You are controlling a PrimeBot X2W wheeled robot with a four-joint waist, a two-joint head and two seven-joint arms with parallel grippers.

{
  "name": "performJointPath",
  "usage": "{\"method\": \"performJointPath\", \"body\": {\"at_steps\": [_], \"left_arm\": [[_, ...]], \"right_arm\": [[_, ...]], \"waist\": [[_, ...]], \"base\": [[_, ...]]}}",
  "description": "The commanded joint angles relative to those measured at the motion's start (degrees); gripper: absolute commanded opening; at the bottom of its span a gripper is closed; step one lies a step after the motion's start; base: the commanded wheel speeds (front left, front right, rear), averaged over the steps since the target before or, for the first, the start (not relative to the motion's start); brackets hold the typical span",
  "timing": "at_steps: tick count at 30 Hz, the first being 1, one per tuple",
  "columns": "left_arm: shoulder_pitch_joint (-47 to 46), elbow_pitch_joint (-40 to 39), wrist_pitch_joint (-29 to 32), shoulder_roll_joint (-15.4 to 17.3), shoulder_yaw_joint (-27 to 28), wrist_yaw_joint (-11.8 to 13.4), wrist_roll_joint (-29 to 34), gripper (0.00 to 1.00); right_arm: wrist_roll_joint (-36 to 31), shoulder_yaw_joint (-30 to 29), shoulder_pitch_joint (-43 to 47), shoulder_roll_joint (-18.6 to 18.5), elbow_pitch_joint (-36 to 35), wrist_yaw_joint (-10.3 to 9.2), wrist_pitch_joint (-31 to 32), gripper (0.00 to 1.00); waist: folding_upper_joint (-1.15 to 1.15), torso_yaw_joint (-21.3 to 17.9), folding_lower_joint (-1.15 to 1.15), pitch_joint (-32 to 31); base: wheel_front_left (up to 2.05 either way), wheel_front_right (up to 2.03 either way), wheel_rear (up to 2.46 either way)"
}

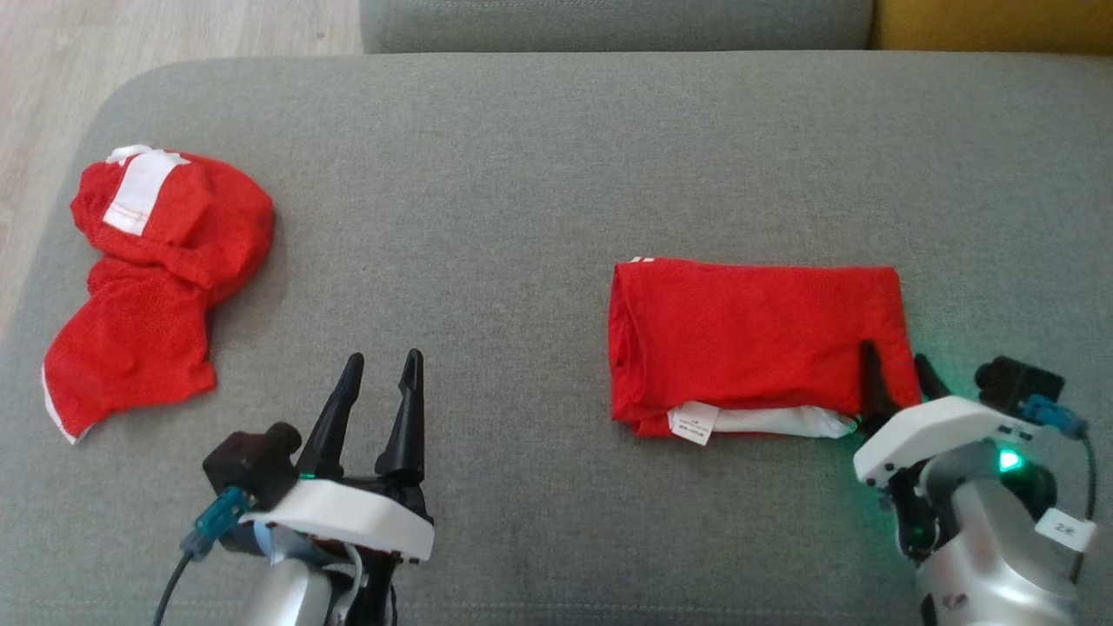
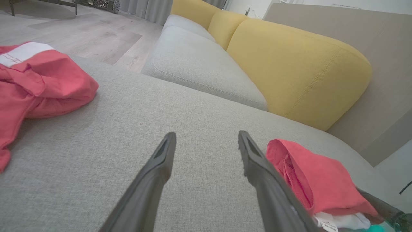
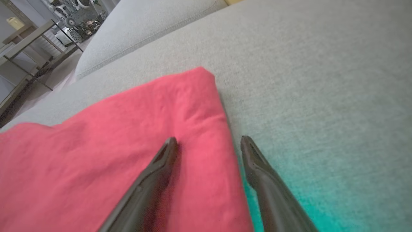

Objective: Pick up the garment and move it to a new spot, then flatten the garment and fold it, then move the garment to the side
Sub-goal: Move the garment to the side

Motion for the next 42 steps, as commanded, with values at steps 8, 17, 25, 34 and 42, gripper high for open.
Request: {"method": "performJointPath", "body": {"at_steps": [8,17,25,34,42], "left_arm": [[-3.05,-2.07,-0.7,0.2,2.1,-0.05,0.21,1.0],[-3.15,-3.56,-0.7,0.2,3.11,0.27,-0.73,1.0],[-5.2,-4.93,-0.7,0.2,3.5,0.18,-0.92,1.0],[-8.07,-5.09,-0.7,0.2,4.42,-0.93,0.48,1.0],[-10.61,-4.61,-0.7,0.2,5.78,-1.98,1.18,1.0]], "right_arm": [[0.89,7.74,-4.18,0.18,2.93,-0.04,-2.35,0.0],[-10.8,11.62,-7.17,-5.18,-0.9,-0.04,-6.62,0.0],[-11.16,14.17,-9.77,-19.62,-8.5,-0.04,-1.17,0.0],[-9.27,6.05,-10.92,-29.52,-10.44,-0.04,1.08,0.0],[-15.78,-4.71,-11.32,-25.94,-13.51,-0.04,2.33,0.0]], "waist": [[0.0,-1.43,0.0,-0.5],[0.0,-5.37,0.0,-0.05],[0.0,-8.65,0.0,4.62],[0.0,-10.25,0.0,11.16],[0.0,-10.72,0.0,15.03]], "base": [[0.0,0.0,0.0],[0.0,0.0,0.0],[0.0,0.0,0.0],[0.0,0.0,0.0],[0.0,0.0,0.0]]}}
